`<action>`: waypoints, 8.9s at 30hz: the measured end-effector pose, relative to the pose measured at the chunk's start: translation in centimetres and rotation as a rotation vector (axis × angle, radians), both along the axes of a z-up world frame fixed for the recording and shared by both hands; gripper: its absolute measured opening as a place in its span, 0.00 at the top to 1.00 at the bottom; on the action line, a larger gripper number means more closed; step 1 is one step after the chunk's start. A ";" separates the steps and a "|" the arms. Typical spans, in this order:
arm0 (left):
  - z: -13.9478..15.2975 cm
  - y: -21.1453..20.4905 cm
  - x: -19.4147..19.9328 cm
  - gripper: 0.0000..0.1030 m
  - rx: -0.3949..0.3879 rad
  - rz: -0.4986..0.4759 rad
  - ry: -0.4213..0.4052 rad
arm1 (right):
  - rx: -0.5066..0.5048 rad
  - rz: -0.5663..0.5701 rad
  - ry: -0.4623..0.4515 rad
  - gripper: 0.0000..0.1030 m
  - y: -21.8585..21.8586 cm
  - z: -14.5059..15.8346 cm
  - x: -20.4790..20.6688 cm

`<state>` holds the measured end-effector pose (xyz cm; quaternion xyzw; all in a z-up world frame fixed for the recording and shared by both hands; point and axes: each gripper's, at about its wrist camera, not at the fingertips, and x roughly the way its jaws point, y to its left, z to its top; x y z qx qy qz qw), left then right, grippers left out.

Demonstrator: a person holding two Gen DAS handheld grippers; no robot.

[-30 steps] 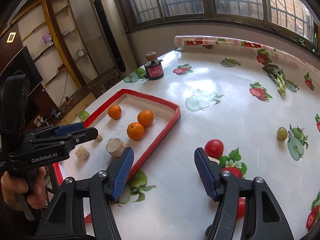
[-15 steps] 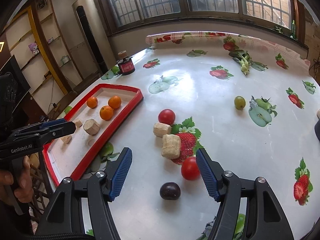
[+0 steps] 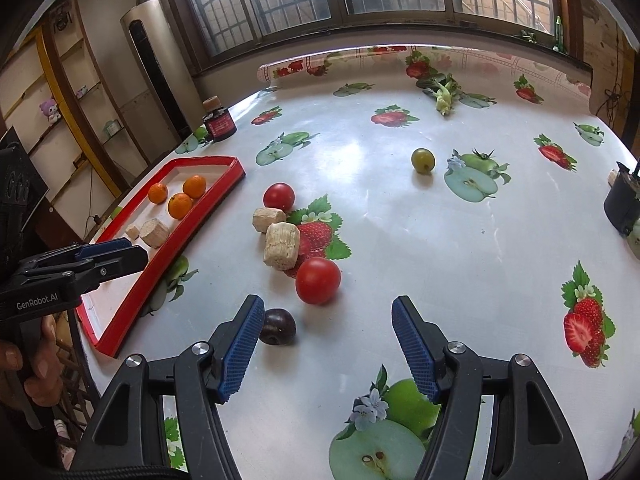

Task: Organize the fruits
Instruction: 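Move both grippers back toward the tomatoes and dark plum, then grasp the dark plum with the left gripper while the right gripper grasps a red tomato, then carry the plum and tomato in both grippers over the red tray, then open the right gripper to drop the tomato while the left gripper releases the plum, then move both grippers back toward the beige cylinder pieces, then grasp a beige cylinder with the right gripper while the left gripper grasps another, then carry both beige cylinders over the red tray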

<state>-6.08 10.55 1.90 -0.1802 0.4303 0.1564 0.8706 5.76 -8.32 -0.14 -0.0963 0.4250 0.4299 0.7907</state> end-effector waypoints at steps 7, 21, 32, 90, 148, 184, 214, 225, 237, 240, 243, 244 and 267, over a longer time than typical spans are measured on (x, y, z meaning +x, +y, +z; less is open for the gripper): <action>-0.6 -1.6 0.7 0.47 -0.018 -0.031 0.006 | 0.003 0.016 0.013 0.35 -0.3 -0.7 -0.2; -5.3 -7.6 6.3 0.48 -0.105 -0.220 0.083 | 0.007 -0.061 0.043 0.51 -3.2 -1.5 3.1; -4.4 -4.3 3.6 0.77 -0.114 -0.167 0.045 | 0.009 0.061 0.042 0.53 2.5 -1.9 2.1; -1.2 6.3 -11.1 0.77 -0.017 0.177 -0.032 | 0.042 0.415 -0.013 0.68 14.7 1.7 -11.8; -1.7 7.9 -13.3 0.59 -0.001 0.269 0.017 | 0.044 0.369 -0.001 0.52 13.2 0.9 -9.9; -0.4 -0.2 -2.4 0.60 -0.013 0.009 0.005 | -0.007 0.125 0.019 0.52 5.8 -1.5 -1.5; -5.6 -1.5 11.4 0.77 -0.064 -0.070 0.071 | 0.036 -0.005 0.044 0.71 0.7 -2.1 2.5; -4.5 -1.4 8.1 0.77 -0.124 -0.081 -0.006 | 0.068 -0.001 0.024 0.72 -0.1 -0.8 0.9; -2.4 -1.3 4.0 0.77 -0.071 -0.040 -0.028 | 0.075 0.023 0.014 0.74 0.2 -0.2 -0.7; -1.9 -0.8 2.7 0.77 -0.063 -0.019 -0.036 | 0.078 0.046 0.004 0.74 0.6 0.1 -1.4; -1.3 -0.4 1.6 0.77 -0.050 -0.006 -0.048 | 0.075 0.061 -0.001 0.74 1.3 0.2 -2.0; -1.1 -0.3 1.2 0.77 -0.040 -0.002 -0.051 | 0.076 0.066 -0.001 0.74 1.5 0.3 -2.2; 0.1 4.0 -5.0 0.77 0.009 0.133 -0.070 | 0.090 0.213 -0.048 0.74 7.5 2.7 -6.8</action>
